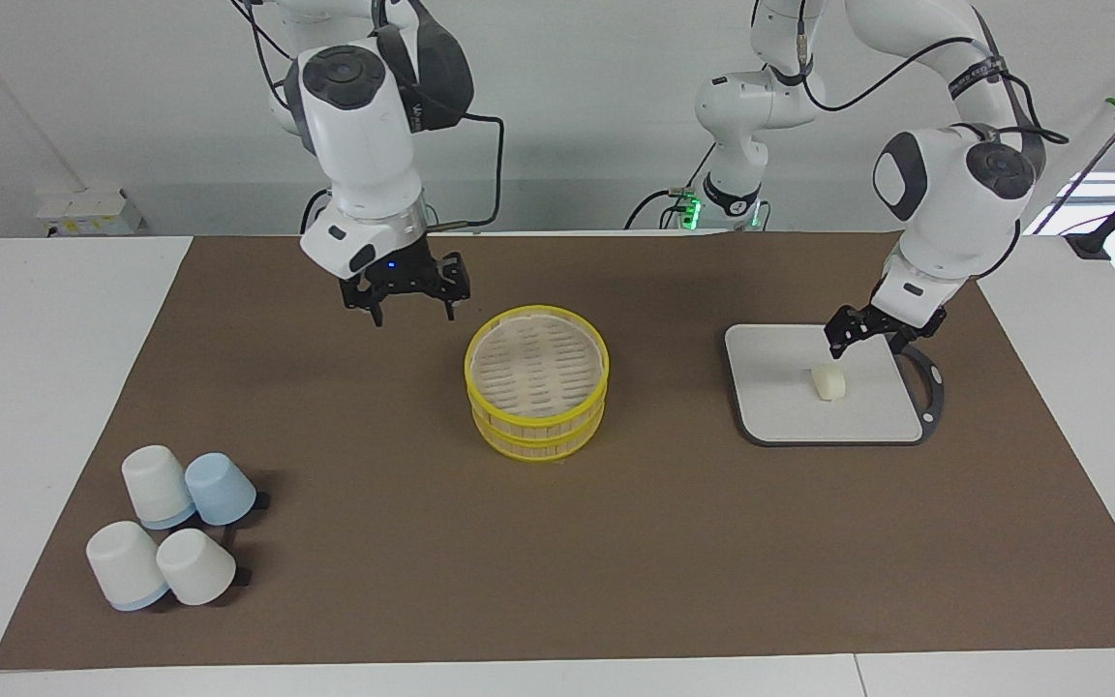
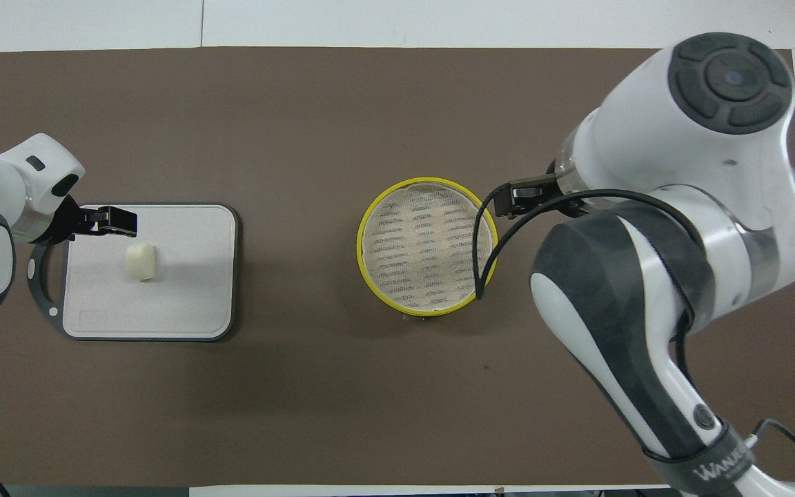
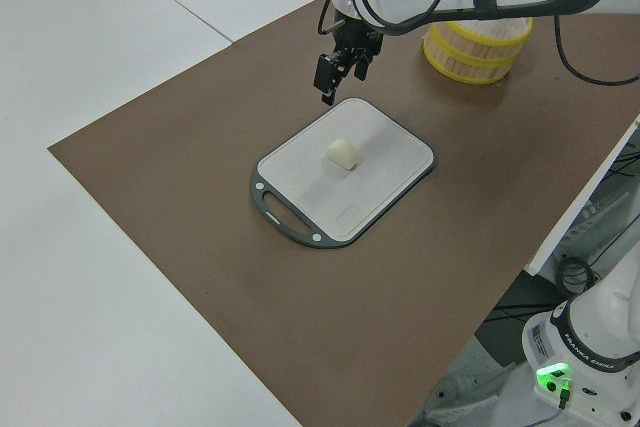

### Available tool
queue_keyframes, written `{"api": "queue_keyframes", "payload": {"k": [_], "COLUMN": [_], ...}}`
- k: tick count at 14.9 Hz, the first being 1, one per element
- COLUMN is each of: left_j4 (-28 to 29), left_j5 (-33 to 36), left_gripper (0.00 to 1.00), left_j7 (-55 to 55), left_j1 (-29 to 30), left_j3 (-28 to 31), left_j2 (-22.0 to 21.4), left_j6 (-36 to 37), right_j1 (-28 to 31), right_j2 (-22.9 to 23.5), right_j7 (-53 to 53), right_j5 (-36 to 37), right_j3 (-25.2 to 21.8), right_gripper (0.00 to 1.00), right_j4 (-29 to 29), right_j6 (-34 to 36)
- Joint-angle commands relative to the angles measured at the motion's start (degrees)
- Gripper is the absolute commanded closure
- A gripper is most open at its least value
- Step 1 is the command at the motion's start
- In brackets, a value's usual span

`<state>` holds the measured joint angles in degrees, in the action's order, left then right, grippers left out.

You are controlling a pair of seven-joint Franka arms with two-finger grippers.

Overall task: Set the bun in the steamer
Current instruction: 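Grasp the steamer lid rim with the right gripper while the left gripper lowers, then lift the lid with the right gripper while the left gripper grasps the bun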

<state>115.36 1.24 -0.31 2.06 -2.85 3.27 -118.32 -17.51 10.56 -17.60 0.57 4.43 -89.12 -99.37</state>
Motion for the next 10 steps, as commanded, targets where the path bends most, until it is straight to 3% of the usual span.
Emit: {"api": "queue_keyframes", "payload": {"k": [1,3,10], "left_j4": [3.98,7.67,11.81], "left_j5": [0.07,0.07,-0.01], "left_gripper": [0.00,0.00,0.00], "left_j7": [0.22,0.05,-0.04], "left_j1": [0.75,0.75,2.07], "left_j3": [-0.23,-0.23,-0.23], "left_j2": [0.94,0.60,0.94], "left_j6": [-3.84,-8.14,-12.98], "right_j1": [-5.14,-7.70,-16.14], "right_j2": [7.18,9.82,20.19], "right_j7": [-8.19,-14.02,-27.21], "right_j5": [-0.05,-0.05,0.74], "right_j3": [-0.39,-0.39,-0.74], "right_gripper": [0.00,0.00,0.00], "right_j4": [8.77,10.28,19.85], "right_j6": [2.25,1.72,1.72]}}
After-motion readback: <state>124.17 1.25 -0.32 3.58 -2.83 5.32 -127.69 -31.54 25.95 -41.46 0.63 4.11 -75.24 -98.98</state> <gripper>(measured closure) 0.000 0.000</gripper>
